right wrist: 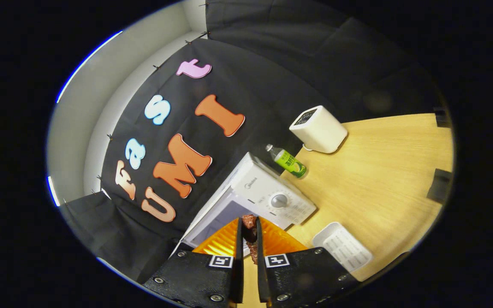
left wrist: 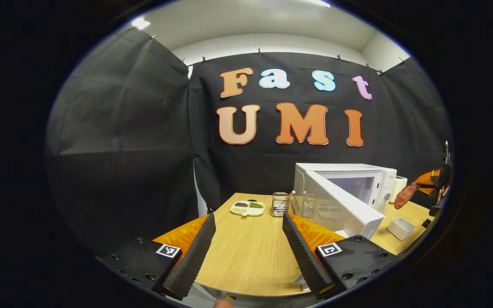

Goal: Open the microwave oven with the left hand, put the food in, and close the microwave oven.

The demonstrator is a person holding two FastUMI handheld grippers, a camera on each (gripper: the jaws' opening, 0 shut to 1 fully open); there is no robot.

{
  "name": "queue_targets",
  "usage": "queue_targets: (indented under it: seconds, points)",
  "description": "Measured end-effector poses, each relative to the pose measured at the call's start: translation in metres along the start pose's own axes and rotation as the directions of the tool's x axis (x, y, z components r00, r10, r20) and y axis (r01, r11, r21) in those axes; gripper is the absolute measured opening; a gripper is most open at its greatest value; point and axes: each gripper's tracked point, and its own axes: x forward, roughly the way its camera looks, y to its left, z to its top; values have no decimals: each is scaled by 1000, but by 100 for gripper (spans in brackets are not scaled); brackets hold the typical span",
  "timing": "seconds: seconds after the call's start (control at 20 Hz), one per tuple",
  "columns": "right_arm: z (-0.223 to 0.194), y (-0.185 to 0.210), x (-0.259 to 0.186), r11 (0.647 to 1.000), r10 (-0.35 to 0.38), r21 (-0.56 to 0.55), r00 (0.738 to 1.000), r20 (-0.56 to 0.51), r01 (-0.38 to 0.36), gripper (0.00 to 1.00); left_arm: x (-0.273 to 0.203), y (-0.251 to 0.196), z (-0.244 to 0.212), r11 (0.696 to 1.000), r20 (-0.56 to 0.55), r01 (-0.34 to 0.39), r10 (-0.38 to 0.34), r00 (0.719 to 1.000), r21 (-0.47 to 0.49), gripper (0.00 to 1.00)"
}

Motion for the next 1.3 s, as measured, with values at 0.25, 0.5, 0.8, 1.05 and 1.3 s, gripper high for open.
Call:
queue_targets:
  seconds: [0.25,0.5,0.8,1.05,1.3]
  points:
    - [-48,49,25,995,47,89,999,-25,-44,13,0,12,-3,1000,-13,-11,11,1000,-3,100]
    - [-89,73,56,980,51,192,998,-36,-43,13,7,18,1,1000,-10,-4,4,1000,-6,96]
    - [-121,62,116,980,-66,191,997,38,58,13,17,31,-5,1000,-15,-9,9,1000,-5,96]
    - [-144,57,168,973,-97,216,994,45,85,13,26,34,-10,1000,-20,5,-5,1000,-5,97]
    - [-166,46,214,970,-153,198,987,54,139,13,35,38,-4,1000,-10,2,-2,1000,17,97]
